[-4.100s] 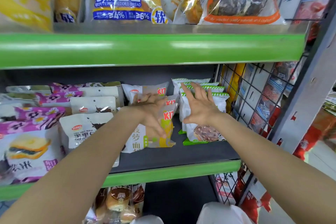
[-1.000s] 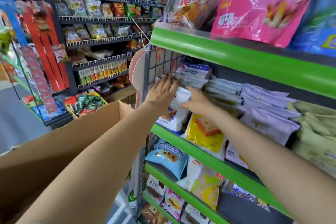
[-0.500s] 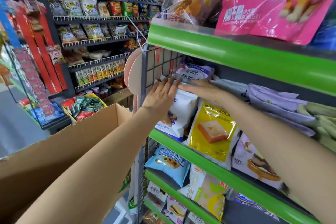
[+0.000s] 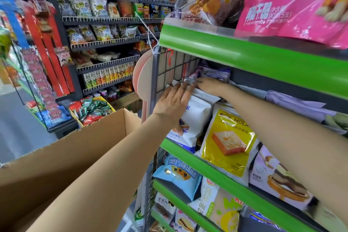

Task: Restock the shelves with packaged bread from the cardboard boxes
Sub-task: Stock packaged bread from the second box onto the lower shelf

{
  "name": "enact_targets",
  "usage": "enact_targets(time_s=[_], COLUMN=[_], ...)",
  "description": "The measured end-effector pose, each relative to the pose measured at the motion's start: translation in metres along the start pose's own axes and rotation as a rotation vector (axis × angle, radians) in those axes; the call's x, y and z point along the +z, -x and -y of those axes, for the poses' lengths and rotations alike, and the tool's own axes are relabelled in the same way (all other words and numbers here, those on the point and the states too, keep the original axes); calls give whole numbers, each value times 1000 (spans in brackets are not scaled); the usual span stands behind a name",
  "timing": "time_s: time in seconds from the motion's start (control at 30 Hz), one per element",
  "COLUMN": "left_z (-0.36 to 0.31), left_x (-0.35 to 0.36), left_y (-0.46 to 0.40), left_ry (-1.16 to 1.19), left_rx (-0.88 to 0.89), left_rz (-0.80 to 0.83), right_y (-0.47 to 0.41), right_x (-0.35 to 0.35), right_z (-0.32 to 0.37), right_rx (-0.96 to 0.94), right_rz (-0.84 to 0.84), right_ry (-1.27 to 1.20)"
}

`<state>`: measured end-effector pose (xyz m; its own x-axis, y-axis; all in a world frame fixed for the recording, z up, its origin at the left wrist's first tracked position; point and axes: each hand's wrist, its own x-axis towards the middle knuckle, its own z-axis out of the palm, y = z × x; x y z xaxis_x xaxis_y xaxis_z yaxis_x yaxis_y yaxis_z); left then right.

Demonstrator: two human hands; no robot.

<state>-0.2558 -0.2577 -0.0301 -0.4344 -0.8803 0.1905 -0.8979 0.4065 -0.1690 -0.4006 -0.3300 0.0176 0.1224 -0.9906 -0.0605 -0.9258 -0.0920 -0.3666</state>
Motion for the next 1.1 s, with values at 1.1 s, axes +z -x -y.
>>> enact_targets(time_s=[1.1], left_z=[-104], left_x=[13], left_y=[6], left_ry=[-32], left_rx=[372], left_rz=[-86], right_y=[142], right_x=[-26], right_z=[-81], right_rx=[136], right_rz=[69], right_ry=[515])
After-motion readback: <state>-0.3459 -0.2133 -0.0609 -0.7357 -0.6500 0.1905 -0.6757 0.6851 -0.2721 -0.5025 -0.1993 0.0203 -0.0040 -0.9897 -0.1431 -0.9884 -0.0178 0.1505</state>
